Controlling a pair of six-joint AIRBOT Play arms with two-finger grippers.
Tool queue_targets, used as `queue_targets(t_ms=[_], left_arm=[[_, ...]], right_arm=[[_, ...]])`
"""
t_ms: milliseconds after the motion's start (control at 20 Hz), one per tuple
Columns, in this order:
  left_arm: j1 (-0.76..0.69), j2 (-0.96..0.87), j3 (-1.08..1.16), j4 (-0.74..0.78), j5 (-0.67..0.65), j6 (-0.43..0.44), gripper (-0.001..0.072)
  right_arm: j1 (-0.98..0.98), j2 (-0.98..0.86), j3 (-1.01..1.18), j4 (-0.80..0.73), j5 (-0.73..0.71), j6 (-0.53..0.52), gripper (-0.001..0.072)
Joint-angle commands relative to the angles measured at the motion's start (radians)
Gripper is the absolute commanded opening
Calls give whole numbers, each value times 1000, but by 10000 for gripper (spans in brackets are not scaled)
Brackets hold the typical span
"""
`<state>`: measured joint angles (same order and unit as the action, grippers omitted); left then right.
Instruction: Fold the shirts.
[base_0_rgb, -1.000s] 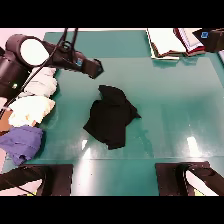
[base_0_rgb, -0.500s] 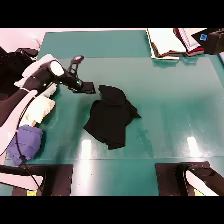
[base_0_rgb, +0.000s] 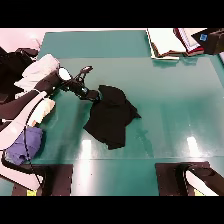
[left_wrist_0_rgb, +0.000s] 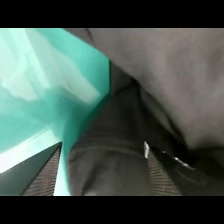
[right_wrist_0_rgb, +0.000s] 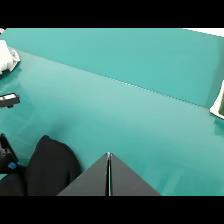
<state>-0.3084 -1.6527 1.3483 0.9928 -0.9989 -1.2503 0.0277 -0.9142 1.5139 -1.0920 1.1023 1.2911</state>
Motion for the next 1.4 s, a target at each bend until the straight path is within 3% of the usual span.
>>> queue_targets(t_ms=[0, 50, 100, 150, 200, 300, 350, 500, 700, 750, 800, 850, 1050, 1200, 1350], left_arm=[[-46, -4, -8, 3, 47, 20, 607], [-60, -4, -8, 8, 45, 21, 607], [-72, -4, -8, 25, 45, 19, 561], [-82, -4, -8, 53, 41, 20, 391], [-87, -4, -8, 79, 39, 18, 286], [-81, -4, -8, 82, 45, -20, 278], [-71, -3, -6, 85, 45, -37, 34], [-1, 12, 59, 85, -7, -84, 28], [82, 84, 122, 85, -25, -84, 28], [85, 94, 124, 86, -27, -84, 28], [85, 95, 123, 89, -36, -84, 28], [83, 94, 122, 87, -46, -84, 28], [82, 92, 120, 85, -50, -85, 28], [83, 93, 120, 85, -57, -85, 28], [83, 93, 120, 86, -69, -85, 28]], right_arm=[[4, -1, 0, 0, 1, 0, 14], [4, -1, 0, 0, 2, 0, 14], [4, -1, 0, 0, 6, 0, 14], [4, -1, 0, 0, 16, 0, 14], [4, -1, 0, -1, 32, 0, 14], [4, -1, 0, -1, 58, 0, 14], [4, -1, -2, -1, 64, 0, 14], [4, 0, -79, 0, 108, 40, 14], [5, -1, -378, 18, 164, 130, 16], [4, -1, -476, 69, 140, 130, 66], [10, -2, -588, 156, 89, 129, 336], [31, -2, -697, 240, 13, 129, 473], [269, -79, -917, 449, -288, 98, 465], [505, -243, -881, 470, -470, 99, 447], [617, -430, -760, 471, -520, 99, 447]])
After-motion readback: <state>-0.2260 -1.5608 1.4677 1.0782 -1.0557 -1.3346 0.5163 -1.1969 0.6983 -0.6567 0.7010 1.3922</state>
